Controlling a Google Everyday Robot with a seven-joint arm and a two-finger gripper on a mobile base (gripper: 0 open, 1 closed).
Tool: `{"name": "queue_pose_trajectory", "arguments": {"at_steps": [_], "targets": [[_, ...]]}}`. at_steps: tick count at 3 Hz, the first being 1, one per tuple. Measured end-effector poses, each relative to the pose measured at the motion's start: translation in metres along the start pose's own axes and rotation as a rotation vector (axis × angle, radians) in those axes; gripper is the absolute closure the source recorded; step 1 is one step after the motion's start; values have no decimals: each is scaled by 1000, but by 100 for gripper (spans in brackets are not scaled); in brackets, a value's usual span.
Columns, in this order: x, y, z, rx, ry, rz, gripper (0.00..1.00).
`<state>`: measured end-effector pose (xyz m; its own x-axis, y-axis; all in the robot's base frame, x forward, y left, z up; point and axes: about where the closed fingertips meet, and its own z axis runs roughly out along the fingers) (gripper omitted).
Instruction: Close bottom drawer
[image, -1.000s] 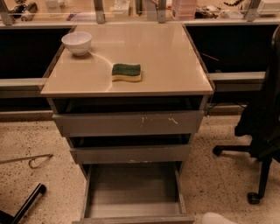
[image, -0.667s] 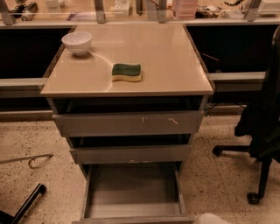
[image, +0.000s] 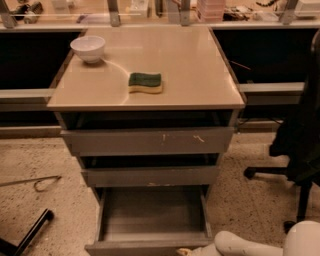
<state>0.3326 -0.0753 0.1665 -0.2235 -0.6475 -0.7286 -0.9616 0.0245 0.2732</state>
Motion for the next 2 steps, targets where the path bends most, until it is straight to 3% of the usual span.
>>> {"name": "queue_pose_trajectory", "arguments": {"at_steps": [2], "targets": [[-25,-56,-21,92,2,-99,0]]}}
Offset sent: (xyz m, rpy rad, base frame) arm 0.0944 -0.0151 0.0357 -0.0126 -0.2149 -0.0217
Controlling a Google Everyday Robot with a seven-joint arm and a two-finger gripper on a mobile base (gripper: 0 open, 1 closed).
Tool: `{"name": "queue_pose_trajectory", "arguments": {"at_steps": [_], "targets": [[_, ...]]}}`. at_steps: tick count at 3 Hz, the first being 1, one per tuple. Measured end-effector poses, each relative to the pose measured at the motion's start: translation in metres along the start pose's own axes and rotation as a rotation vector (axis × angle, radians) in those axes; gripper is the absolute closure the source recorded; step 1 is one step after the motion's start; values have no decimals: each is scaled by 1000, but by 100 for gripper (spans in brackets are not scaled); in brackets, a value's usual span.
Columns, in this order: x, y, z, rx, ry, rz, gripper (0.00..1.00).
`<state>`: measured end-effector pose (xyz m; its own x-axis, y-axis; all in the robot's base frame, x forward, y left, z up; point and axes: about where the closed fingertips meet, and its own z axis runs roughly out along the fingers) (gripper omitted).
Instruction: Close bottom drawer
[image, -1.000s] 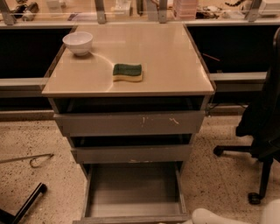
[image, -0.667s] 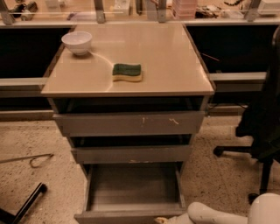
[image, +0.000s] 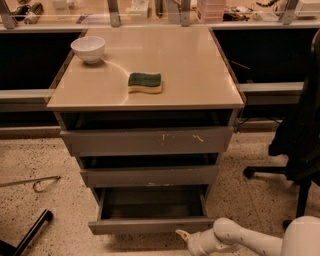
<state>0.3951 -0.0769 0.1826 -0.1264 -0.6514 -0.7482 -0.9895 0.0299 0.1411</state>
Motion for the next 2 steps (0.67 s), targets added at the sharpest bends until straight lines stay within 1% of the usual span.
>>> {"name": "queue_pose_trajectory", "arguments": {"at_steps": [1,2], "targets": [[0,0,0,0,0,0,0],[-3,-17,12,-22,5,-20,0]]}}
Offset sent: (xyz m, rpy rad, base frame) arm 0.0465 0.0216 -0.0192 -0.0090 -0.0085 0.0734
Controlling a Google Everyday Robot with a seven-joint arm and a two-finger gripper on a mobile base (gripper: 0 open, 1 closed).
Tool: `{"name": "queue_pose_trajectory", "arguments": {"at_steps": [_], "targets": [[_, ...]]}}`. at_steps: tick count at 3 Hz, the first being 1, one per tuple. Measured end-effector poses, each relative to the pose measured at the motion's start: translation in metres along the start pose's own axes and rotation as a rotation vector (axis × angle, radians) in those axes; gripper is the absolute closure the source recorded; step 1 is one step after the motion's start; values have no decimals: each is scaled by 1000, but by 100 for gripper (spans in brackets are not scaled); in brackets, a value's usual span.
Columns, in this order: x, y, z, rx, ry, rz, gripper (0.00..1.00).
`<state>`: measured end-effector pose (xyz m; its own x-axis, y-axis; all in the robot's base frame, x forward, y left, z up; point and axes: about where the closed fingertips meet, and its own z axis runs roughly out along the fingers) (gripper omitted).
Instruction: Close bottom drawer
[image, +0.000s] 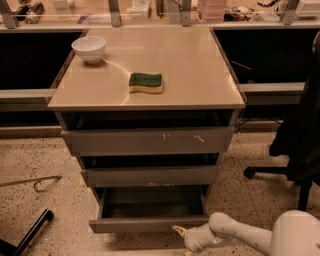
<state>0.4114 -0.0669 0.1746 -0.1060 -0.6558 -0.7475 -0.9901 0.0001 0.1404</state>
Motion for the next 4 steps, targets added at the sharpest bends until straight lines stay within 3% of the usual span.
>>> {"name": "queue_pose_trajectory", "arguments": {"at_steps": [1,2,3,4], "targets": [[-16,-46,13,-17,-7,-48,0],[-16,-47,12,-16,-6,-50,0],[-36,-89,5,55,-1,-108,0],[-41,-100,1,89,6,-133,0]]}}
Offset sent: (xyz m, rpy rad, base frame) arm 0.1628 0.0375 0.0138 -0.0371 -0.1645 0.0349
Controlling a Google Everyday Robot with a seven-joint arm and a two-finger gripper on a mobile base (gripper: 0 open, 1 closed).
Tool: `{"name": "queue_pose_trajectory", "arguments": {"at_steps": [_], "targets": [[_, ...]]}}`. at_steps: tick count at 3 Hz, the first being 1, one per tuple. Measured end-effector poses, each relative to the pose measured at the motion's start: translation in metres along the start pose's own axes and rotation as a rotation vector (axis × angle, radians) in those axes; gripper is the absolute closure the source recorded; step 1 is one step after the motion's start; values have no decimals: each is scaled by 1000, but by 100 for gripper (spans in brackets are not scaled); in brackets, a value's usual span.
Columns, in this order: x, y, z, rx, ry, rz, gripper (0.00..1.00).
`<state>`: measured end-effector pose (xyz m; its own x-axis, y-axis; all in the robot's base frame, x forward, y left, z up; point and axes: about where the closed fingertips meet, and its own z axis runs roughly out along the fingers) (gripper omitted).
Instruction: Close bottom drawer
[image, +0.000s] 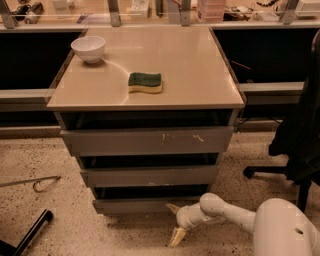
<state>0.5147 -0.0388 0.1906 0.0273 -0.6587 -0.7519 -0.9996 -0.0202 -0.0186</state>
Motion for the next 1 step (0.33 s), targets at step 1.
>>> {"name": "queue_pose_trajectory", "arguments": {"at_steps": [1], "targets": [[0,0,0,0,0,0,0]]}}
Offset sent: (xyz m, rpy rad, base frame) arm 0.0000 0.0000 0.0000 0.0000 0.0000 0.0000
